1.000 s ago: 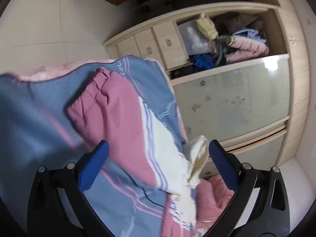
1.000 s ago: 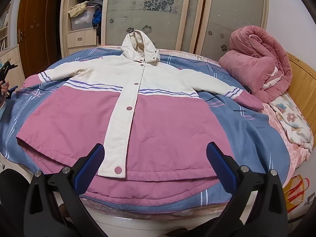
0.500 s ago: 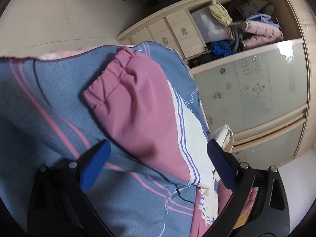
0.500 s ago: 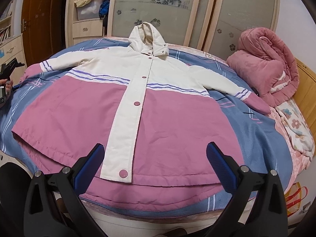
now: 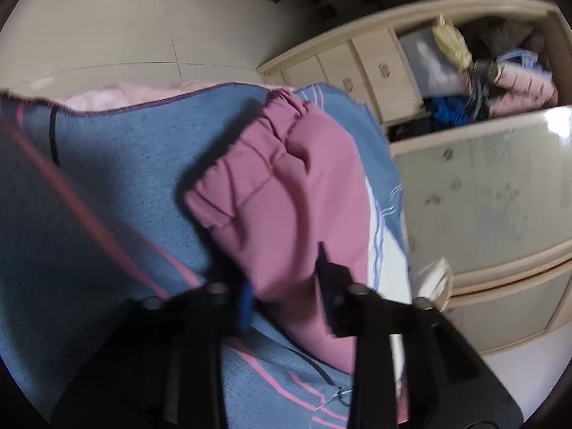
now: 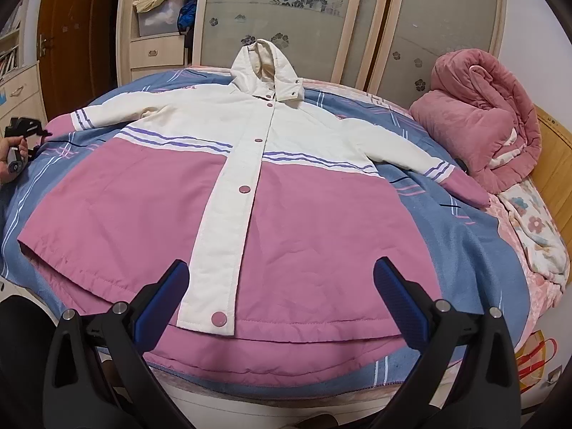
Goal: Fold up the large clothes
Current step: 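Close the left tool on the pink sleeve cuff and lift it, then fold the held sleeve across the jacket chest and open the left tool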
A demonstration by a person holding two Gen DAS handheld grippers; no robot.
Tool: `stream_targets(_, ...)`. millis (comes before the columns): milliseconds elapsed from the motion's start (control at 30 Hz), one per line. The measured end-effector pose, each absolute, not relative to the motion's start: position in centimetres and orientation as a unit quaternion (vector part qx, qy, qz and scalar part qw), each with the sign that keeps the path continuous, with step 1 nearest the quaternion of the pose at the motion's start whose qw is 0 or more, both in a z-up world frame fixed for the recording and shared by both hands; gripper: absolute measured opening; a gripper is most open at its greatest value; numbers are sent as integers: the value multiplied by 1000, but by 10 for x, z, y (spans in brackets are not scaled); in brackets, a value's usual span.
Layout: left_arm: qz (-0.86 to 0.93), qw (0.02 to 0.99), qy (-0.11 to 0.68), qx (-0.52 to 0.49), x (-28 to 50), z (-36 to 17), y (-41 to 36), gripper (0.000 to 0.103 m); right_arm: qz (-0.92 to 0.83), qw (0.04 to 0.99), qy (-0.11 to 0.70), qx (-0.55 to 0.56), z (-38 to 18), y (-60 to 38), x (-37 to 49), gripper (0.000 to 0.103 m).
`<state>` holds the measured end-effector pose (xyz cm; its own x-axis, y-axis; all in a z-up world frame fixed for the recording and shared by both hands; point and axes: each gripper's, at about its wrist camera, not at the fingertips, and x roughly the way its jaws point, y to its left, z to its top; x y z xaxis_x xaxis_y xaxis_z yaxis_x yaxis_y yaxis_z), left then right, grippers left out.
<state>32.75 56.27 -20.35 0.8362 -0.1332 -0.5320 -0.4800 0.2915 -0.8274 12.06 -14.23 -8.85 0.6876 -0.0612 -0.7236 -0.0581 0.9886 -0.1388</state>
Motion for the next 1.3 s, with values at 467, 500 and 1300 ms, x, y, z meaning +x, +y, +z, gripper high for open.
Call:
stream_targets(467, 136, 918, 251, -277, 403, -44, 473, 6, 9, 917, 397, -37, -100, -168, 120, 102)
stream_targets(500, 130, 927, 250, -248, 412, -31, 455, 6, 8, 918, 396, -35, -99, -172, 119, 102)
stream_targets(1300, -19, 924, 382, 1, 475, -120, 60, 90, -39, 921, 387, 3, -89, -237, 91, 102)
